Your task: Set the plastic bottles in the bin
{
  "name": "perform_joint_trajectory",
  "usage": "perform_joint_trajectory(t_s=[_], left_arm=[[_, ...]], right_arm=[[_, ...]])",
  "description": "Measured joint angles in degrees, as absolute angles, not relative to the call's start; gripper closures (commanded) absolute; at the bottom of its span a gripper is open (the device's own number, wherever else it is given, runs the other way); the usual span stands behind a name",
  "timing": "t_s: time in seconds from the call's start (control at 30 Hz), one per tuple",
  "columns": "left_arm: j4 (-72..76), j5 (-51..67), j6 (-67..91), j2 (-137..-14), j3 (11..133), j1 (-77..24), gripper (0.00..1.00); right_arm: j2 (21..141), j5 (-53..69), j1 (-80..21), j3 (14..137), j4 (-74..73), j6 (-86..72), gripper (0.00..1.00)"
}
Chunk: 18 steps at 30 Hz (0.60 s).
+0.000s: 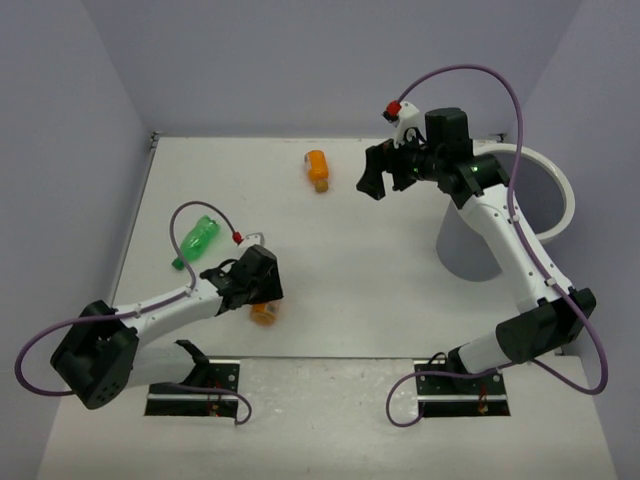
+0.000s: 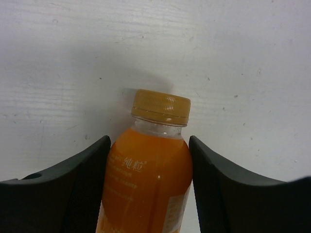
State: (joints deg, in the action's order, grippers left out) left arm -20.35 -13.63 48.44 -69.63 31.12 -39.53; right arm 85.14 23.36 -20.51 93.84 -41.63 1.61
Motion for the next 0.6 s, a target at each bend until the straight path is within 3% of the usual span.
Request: perform_joint_trajectory(t_s=[0.03, 0.13, 0.37, 0.6], left_arm=[[-20.1, -13.6, 48.2, -69.7, 31.2, -39.5, 0.84], [-20.1, -13.4, 46.9, -69.7, 31.5, -39.5, 1.00], [-17.9, -13.3, 40.6, -63.6, 36.0, -40.1, 1.00], [0.6, -4.9, 28.7, -52.8, 38.9, -44.5, 1.00]], right_arm=[[85.1, 23.4, -20.5, 93.8, -41.6, 1.6, 0.01], [85.1, 23.8, -20.5, 93.8, -41.6, 1.5, 0.01], [85.1, 31.2, -20.5, 93.8, -40.5, 1.1, 0.01], [85.0, 47.9, -20.9, 93.3, -36.1, -0.1, 0.01]])
